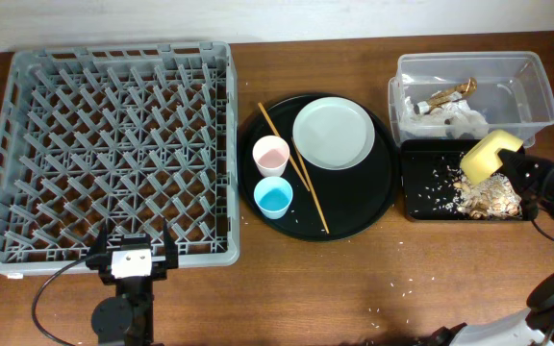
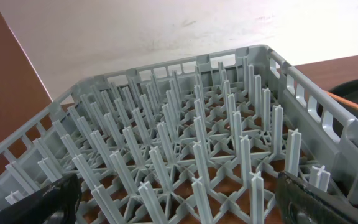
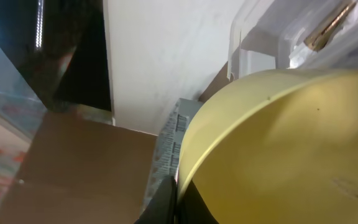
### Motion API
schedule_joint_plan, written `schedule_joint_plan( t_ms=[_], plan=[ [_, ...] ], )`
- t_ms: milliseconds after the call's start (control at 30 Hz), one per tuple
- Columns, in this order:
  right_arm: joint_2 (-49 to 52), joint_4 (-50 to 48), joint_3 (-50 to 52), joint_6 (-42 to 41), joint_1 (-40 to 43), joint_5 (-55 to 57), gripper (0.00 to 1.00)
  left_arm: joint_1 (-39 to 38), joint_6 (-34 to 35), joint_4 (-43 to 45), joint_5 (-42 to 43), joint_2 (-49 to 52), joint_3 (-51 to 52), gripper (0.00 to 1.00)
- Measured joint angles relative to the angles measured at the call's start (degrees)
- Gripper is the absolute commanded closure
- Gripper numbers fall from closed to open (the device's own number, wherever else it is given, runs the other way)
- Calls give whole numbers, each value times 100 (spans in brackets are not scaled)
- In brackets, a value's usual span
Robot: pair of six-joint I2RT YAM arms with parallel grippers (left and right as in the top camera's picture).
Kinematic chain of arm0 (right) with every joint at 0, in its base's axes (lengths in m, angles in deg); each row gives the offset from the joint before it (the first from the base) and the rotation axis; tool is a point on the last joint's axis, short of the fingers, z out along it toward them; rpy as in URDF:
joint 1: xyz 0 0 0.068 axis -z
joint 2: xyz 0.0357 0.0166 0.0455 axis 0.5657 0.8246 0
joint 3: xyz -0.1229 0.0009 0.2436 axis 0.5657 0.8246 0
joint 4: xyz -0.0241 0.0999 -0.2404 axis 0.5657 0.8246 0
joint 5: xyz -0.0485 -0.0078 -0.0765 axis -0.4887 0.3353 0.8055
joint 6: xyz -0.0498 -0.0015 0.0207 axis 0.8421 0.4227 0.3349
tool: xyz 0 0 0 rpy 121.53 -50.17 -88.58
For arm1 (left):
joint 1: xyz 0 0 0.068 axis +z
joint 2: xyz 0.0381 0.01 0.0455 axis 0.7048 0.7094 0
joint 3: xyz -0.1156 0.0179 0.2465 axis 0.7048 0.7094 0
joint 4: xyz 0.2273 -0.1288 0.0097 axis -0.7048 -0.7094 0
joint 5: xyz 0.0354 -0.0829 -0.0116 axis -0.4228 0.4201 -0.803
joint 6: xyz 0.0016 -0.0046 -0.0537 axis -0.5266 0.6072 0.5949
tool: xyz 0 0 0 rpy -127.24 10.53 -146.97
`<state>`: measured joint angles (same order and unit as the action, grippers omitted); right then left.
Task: Sort waste into correct bins and load items into the dishwasher rack
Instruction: 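Carry the yellow bowl right and tip scraps onto the black tray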
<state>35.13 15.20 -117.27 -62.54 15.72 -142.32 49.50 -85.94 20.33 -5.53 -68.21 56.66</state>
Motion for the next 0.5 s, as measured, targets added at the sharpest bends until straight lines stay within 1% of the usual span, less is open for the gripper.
schedule_joint_plan(
  t_ms=[100,200,500],
  plan=[
    [0,181,0,-345,0,-20,96,0,2,0,0,-2,0,1],
    [0,221,0,-520,0,-20,96,0,2,0,2,0,0,1],
    [0,219,0,-745,-2,-24,96,0,0,0,2,-2,0,1]
  ],
)
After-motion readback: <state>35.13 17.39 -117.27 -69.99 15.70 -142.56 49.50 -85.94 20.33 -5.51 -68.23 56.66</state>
